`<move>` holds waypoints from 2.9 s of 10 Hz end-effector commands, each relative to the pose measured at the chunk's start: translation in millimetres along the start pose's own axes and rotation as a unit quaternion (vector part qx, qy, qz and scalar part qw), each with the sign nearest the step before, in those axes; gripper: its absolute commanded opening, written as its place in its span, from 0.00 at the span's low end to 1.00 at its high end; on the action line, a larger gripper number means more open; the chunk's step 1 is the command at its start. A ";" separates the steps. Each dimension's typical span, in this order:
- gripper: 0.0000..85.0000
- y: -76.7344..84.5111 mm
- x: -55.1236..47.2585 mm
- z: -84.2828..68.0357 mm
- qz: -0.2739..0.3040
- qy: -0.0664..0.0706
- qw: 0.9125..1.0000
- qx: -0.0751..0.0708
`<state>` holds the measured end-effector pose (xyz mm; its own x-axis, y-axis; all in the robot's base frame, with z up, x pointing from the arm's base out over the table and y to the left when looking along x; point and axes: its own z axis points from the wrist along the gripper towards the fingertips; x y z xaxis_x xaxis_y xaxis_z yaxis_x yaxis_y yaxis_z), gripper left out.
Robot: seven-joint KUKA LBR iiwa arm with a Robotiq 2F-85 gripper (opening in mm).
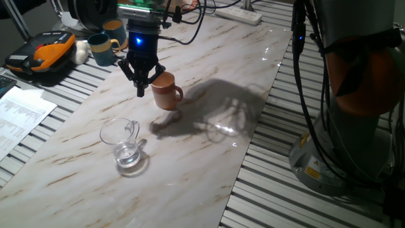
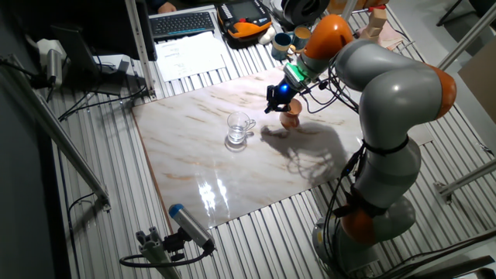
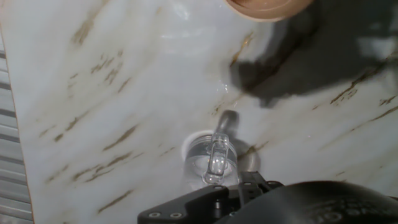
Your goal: Pour the water from one cup into another empty cup
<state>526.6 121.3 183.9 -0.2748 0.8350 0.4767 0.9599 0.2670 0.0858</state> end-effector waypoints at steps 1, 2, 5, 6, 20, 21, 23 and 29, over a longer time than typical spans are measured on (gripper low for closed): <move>0.00 0.2 0.2 0.3 0.001 -0.001 1.000 0.000; 0.00 0.4 0.4 1.0 0.001 -0.008 1.000 0.005; 0.00 2.8 -2.4 8.4 0.005 -0.023 1.000 0.008; 0.00 2.1 -5.3 10.2 0.002 -0.027 1.000 0.013; 0.00 14.1 -20.9 49.4 0.020 -0.049 0.999 -0.002; 0.00 14.1 -20.7 50.8 0.024 -0.044 0.999 -0.015; 0.00 14.8 -18.1 58.3 0.036 -0.047 0.998 -0.033; 0.00 8.3 -25.4 71.4 0.045 -0.030 0.997 -0.060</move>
<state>537.4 136.4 110.0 -0.1861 0.8809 0.4351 0.9797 0.1329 0.1500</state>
